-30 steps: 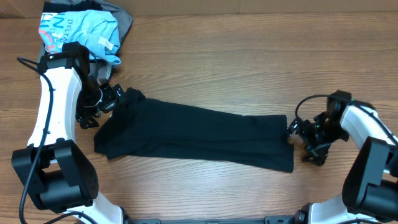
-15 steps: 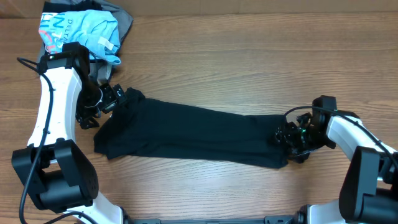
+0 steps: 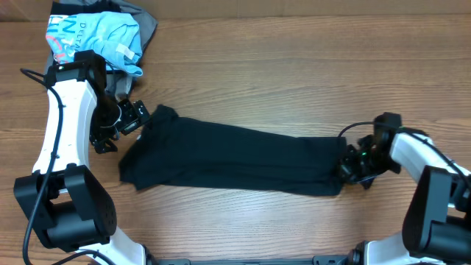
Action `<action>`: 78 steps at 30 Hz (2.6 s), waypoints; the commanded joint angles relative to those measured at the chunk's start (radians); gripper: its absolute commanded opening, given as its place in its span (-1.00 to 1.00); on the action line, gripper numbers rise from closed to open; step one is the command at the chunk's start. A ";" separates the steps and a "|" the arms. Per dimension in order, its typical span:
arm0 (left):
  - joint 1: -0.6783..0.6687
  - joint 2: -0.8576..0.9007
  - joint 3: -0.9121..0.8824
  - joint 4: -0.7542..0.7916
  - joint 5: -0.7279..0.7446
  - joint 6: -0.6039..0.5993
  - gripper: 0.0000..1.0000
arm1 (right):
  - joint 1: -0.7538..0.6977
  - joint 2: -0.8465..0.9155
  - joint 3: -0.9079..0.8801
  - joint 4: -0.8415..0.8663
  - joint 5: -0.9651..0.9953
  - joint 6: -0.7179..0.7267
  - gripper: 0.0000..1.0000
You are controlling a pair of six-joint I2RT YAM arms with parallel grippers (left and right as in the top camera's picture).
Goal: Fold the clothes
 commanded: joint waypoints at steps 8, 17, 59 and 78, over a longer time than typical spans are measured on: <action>-0.009 0.004 -0.007 -0.010 0.008 0.023 1.00 | -0.102 -0.078 0.320 -0.262 0.286 0.055 -0.92; -0.009 0.004 -0.007 -0.009 0.008 0.024 1.00 | 0.087 -0.142 0.352 -0.277 0.308 0.109 -0.92; -0.009 0.004 -0.007 -0.010 0.008 0.031 1.00 | 0.625 -0.138 0.358 -0.146 0.236 0.141 0.31; -0.009 0.004 -0.008 -0.011 0.008 0.031 1.00 | 0.582 0.024 0.388 0.042 0.199 0.141 -0.92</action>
